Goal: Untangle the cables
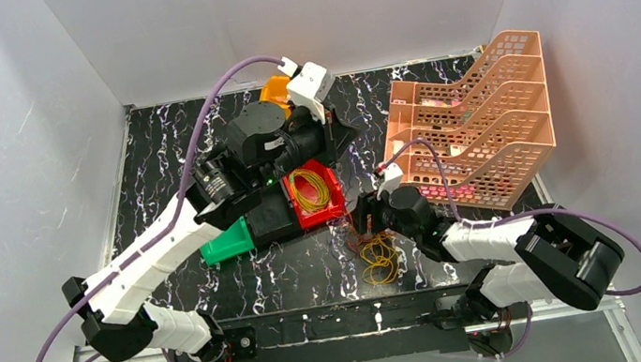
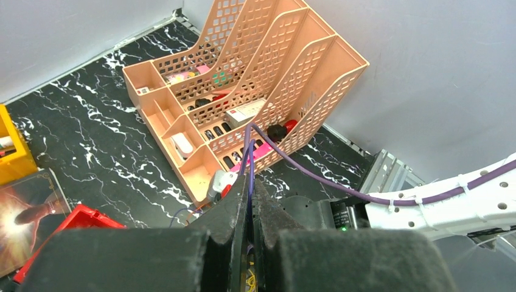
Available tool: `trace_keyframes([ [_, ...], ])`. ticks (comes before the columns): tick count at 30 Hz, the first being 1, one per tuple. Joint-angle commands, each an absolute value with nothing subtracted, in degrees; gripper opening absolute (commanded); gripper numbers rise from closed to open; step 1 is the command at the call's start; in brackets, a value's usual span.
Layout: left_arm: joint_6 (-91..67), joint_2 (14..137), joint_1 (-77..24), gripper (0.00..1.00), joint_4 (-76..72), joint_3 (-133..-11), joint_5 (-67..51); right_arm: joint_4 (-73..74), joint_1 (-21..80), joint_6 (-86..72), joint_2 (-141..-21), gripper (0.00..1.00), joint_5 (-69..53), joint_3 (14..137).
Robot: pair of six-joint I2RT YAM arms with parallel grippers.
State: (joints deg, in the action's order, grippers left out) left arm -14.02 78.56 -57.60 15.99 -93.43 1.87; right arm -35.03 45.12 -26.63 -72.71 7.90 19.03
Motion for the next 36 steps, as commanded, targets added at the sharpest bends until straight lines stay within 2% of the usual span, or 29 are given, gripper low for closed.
trace_keyframes([
  [1, -11.5, 78.1, -57.9, 0.00, 17.5, -97.8, 2.2, -38.6, 45.4, -27.0, -73.3, 0.69, 7.7, 16.6],
  [20, 2.2, 84.8, -57.8, 0.00, 24.2, -121.8, 8.3, -39.4, 45.4, -28.8, -76.9, 0.68, 9.2, 12.3],
  [36, 14.4, 82.9, -57.9, 0.00, 16.7, -128.7, 17.8, -39.0, 45.4, -28.9, -78.4, 0.68, 8.6, 12.1],
])
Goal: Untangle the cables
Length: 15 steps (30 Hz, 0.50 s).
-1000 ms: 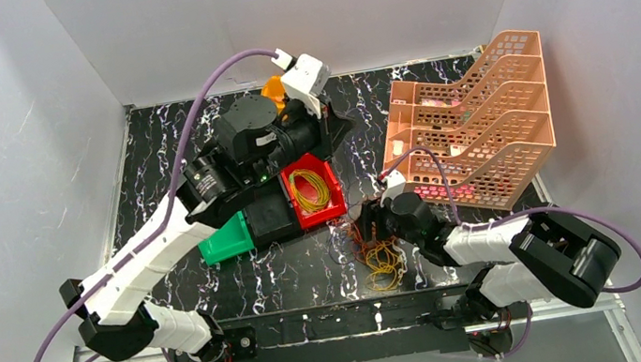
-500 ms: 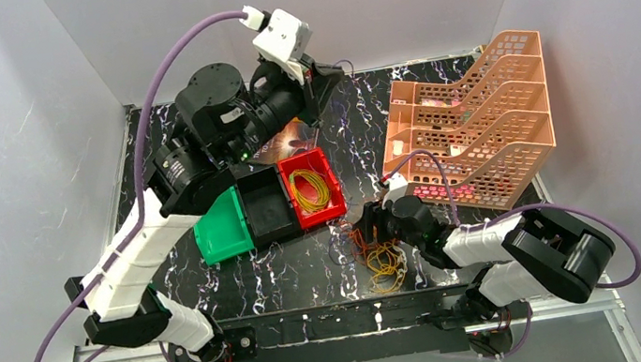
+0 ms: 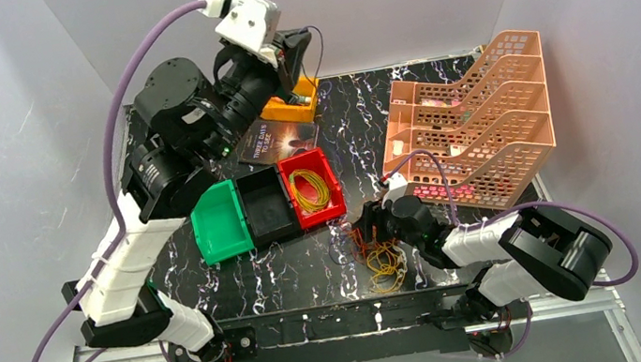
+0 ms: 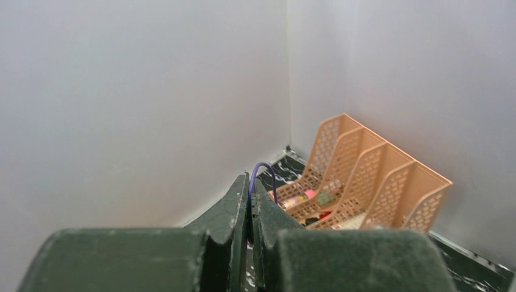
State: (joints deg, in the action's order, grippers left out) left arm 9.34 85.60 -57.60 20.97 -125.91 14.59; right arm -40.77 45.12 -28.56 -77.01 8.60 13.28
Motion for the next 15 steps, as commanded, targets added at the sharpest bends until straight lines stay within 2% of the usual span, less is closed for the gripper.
trace_keyframes([
  [1, 15.2, 82.8, -57.8, 0.00, 16.2, -128.9, 18.1, -39.0, 45.4, -29.0, -78.4, 0.68, 8.7, 12.1],
  [15, 26.2, 81.3, -57.9, 0.00, 12.4, -129.9, 25.6, -38.8, 45.4, -28.9, -80.2, 0.68, 8.2, 12.9],
])
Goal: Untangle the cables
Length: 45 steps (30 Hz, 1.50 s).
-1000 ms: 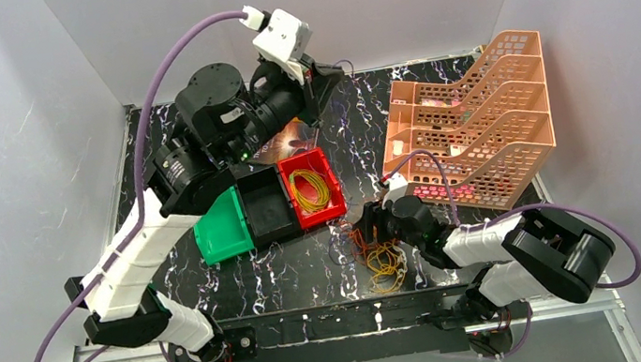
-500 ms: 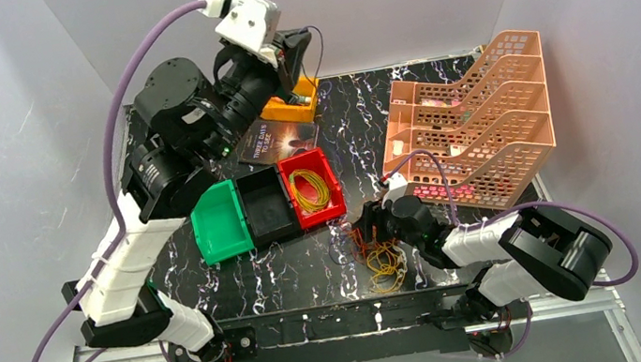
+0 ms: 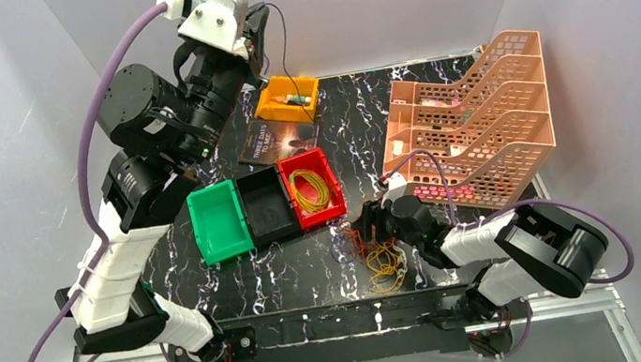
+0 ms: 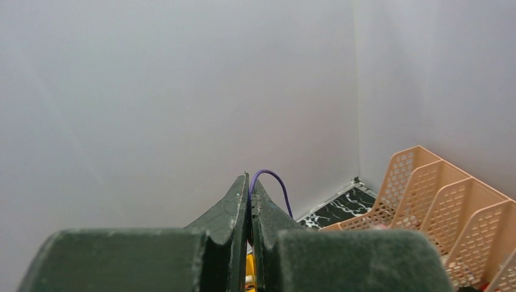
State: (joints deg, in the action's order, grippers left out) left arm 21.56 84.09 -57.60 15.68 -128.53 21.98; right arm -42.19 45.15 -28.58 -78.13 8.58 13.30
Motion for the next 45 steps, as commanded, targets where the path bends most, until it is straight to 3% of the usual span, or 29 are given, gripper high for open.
trace_keyframes([
  [1, 26.8, 81.2, -57.9, 0.00, 12.3, -130.1, 26.0, -38.9, 45.4, -28.9, -80.4, 0.68, 8.1, 13.0],
  [17, 32.3, 77.5, -57.9, 0.00, 9.4, -125.4, 32.1, -38.0, 45.4, -29.0, -82.2, 0.68, 6.5, 14.9],
  [36, 26.4, 67.4, -57.9, 0.00, 8.9, -101.8, 44.4, -19.4, 45.4, -23.2, -60.3, 0.71, 8.0, 24.5],
  [45, 26.4, 66.9, -57.8, 0.00, 8.4, -95.3, 48.5, -17.5, 45.4, -23.4, -56.3, 0.71, 8.9, 25.3],
])
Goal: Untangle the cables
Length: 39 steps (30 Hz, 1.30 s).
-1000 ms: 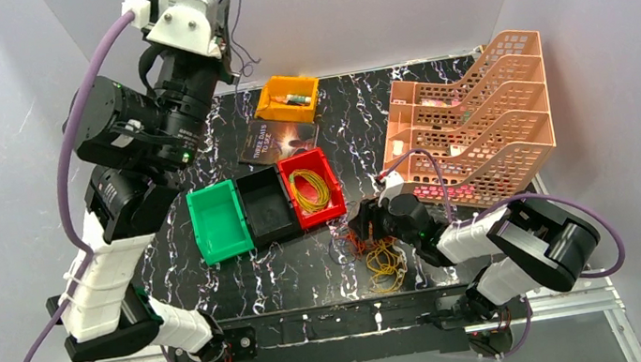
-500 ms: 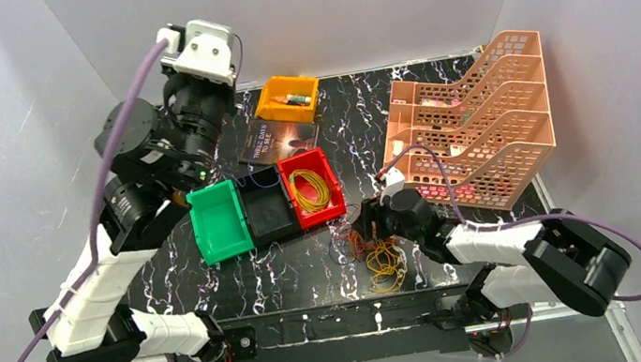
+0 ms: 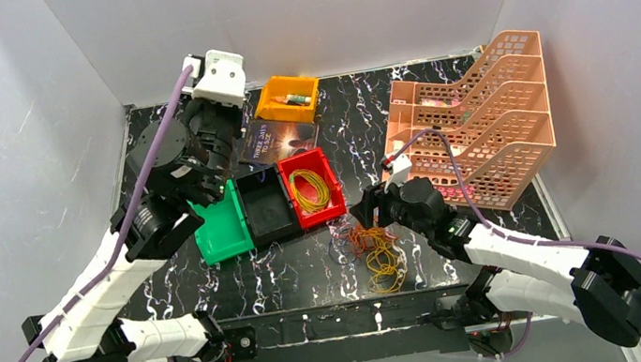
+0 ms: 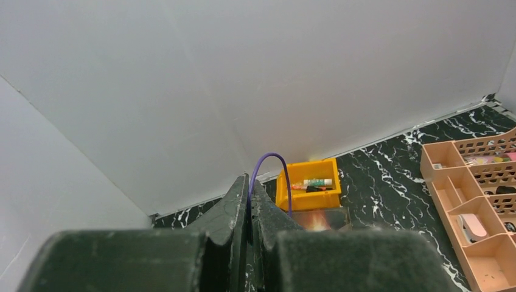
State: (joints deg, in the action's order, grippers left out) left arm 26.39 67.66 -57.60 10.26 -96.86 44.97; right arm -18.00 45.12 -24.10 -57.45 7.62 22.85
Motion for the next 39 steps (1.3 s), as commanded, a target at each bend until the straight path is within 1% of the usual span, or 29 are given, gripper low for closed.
trace_keyframes([
  [1, 26.4, 67.0, -57.8, 0.00, 8.1, -94.6, 48.9, -17.3, 45.4, -23.4, -56.2, 0.71, 9.0, 25.4],
  [7, 23.7, 66.0, -55.6, 0.00, 8.2, -91.5, 49.0, -16.9, 45.4, -23.6, -56.0, 0.71, 8.6, 25.7],
  [13, 16.6, 65.8, -48.8, 0.00, 12.5, -88.3, 43.1, -16.8, 45.4, -23.6, -56.0, 0.71, 8.6, 25.8],
  [24, 9.8, 67.4, -42.2, 0.00, 15.6, -83.0, 37.2, -16.8, 45.4, -24.0, -55.9, 0.72, 8.9, 25.3],
  [33, 0.1, 64.3, -40.6, 0.00, 18.7, -75.0, 32.6, -16.7, 45.4, -24.2, -56.0, 0.72, 9.0, 24.9],
  [39, -4.0, 63.3, -40.6, 0.00, 19.7, -72.4, 30.0, -17.5, 45.4, -24.3, -56.9, 0.72, 8.7, 24.7],
])
